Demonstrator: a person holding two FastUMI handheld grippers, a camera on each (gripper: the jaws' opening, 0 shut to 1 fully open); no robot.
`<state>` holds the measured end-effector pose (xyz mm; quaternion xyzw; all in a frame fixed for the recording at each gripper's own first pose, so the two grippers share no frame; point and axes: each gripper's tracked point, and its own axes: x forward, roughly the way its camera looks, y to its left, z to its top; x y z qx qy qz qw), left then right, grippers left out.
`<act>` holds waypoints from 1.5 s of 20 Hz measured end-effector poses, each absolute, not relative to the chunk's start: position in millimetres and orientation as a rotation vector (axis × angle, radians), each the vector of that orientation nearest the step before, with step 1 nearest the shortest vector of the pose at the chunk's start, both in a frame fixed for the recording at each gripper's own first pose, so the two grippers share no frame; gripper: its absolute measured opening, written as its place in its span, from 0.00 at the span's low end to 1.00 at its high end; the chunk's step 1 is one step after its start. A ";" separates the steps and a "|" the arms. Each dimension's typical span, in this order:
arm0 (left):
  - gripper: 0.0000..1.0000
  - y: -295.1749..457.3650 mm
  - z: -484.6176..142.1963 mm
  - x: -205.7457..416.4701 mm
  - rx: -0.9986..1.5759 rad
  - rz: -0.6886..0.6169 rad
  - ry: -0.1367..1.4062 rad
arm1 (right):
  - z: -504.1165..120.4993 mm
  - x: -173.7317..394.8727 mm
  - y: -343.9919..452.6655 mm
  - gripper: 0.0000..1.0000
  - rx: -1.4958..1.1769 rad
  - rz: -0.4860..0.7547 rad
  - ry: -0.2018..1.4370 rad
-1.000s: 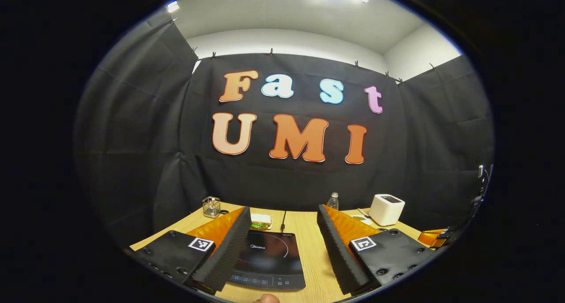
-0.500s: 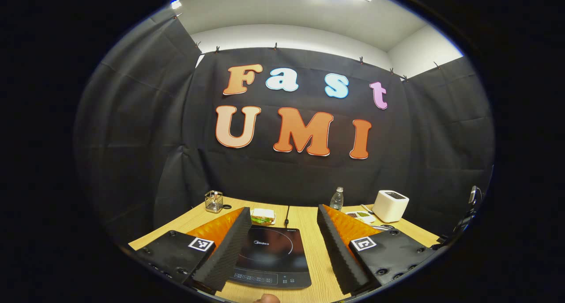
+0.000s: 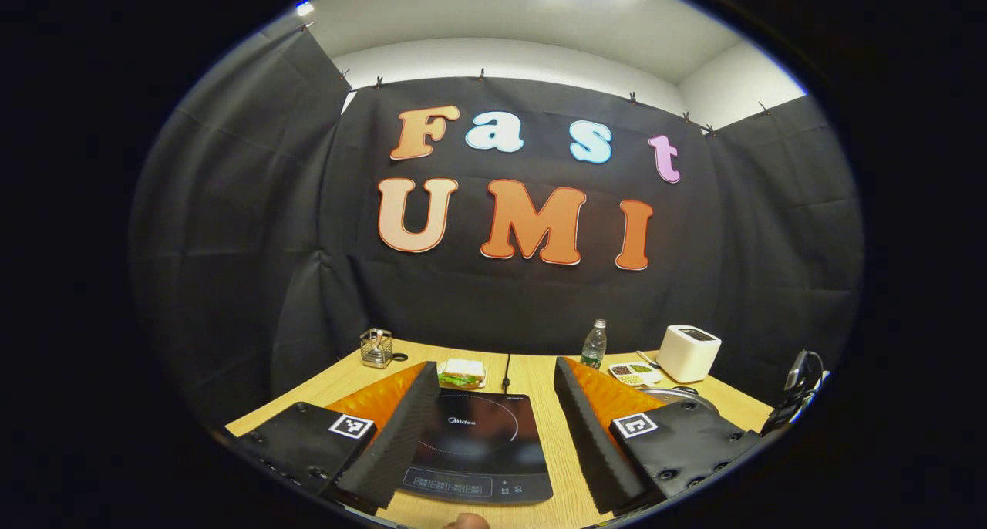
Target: First push the handle of the pot to place it horizontally, then grasp the pot with both hands and set it on the induction cooktop.
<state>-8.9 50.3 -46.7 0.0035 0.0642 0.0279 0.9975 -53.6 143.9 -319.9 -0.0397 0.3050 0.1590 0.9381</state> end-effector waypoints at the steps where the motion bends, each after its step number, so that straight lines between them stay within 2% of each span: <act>1: 0.97 49.4 -48.6 -7.2 0.008 0.056 0.132 | -322.9 -50.5 145.9 0.00 -0.082 0.325 0.631; 30: 0.97 75.9 -52.6 -0.3 -0.007 0.097 0.131 | -341.8 9.3 221.7 0.00 -0.079 0.329 0.652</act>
